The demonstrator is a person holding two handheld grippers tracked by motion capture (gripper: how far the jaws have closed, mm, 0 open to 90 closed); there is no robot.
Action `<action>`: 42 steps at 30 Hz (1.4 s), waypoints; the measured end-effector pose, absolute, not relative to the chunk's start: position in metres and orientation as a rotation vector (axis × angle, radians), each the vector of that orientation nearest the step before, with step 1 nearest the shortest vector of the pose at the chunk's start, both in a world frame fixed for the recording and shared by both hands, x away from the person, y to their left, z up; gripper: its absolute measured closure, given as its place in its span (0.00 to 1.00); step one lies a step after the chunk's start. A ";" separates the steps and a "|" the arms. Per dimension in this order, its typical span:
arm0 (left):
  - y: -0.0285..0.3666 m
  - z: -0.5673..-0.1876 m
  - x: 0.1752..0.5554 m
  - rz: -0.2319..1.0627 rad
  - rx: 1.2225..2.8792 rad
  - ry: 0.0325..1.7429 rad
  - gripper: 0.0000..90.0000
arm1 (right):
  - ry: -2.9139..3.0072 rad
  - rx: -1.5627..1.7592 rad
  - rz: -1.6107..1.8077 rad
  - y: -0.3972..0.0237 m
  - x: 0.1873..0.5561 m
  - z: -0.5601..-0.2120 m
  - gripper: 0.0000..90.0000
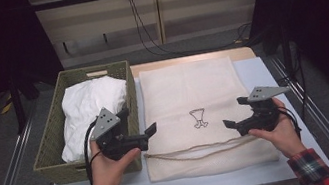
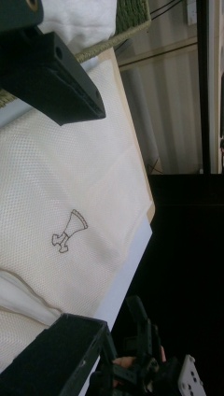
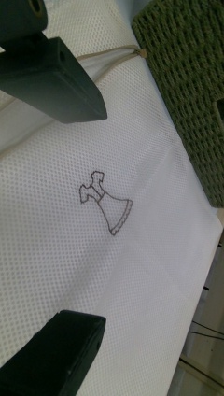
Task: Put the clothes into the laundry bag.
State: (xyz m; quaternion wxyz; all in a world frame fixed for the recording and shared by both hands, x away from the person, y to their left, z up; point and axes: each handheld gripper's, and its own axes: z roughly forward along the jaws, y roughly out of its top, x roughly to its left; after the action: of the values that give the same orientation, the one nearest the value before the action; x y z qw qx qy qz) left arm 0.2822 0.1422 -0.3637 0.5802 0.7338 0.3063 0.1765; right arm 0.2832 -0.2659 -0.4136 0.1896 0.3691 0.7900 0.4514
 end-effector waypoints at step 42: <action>0.135 -0.362 0.287 0.421 1.738 0.712 0.03 | 2.528 0.828 1.120 -0.207 0.290 -0.486 0.67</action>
State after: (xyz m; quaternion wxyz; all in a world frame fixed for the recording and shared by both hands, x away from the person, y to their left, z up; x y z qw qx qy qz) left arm 0.2867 0.1346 -0.3619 0.5716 0.7408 0.3036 0.1796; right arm 0.2898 -0.2070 -0.4861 0.1273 0.2845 0.8687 0.3849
